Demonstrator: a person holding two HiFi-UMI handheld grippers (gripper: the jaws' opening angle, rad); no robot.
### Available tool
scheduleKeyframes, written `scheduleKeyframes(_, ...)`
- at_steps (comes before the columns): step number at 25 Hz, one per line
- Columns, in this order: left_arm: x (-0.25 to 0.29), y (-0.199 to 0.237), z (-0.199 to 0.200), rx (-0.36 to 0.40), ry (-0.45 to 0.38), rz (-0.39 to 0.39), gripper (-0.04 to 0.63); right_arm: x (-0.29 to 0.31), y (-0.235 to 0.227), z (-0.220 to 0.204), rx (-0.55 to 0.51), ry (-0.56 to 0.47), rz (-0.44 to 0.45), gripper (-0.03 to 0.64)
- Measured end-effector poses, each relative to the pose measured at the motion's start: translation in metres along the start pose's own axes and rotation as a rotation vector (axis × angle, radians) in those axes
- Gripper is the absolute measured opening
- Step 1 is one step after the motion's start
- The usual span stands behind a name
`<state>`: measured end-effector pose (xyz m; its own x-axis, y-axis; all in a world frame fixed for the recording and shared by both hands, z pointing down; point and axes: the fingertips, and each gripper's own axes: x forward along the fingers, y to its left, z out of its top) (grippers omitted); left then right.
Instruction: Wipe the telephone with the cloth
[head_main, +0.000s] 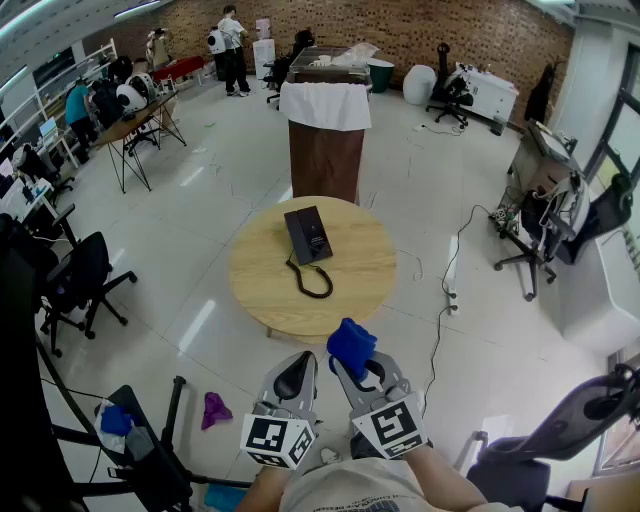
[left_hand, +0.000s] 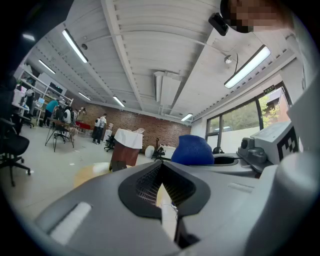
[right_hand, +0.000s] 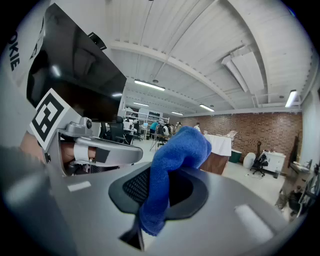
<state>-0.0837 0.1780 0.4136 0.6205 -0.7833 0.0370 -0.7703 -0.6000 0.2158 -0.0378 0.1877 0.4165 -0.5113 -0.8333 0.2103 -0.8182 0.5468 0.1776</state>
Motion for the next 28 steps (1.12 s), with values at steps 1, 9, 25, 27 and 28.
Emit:
scheduleKeyframes(1,0.002,0.003,0.001,0.001,0.0,0.0,0.003,0.003,-0.001,0.001,-0.006,-0.003,-0.001,0.06)
scheduleKeyframes(9,0.02,0.023,-0.006,-0.004,0.005,0.02,0.003,0.03,-0.016,0.008,-0.044,-0.007,0.006,0.06)
scheduleKeyframes(25,0.132,0.064,0.014,0.022,0.024,0.082,0.003,0.11,-0.099,0.009,-0.014,-0.044,0.099,0.06)
scheduleKeyframes(27,0.144,0.068,0.012,0.019,0.033,0.092,0.003,0.118,-0.109,0.007,-0.008,-0.04,0.11,0.06)
scheduleKeyframes(28,0.15,0.07,0.011,0.02,0.037,0.099,0.003,0.121,-0.114,0.006,-0.004,-0.042,0.115,0.06)
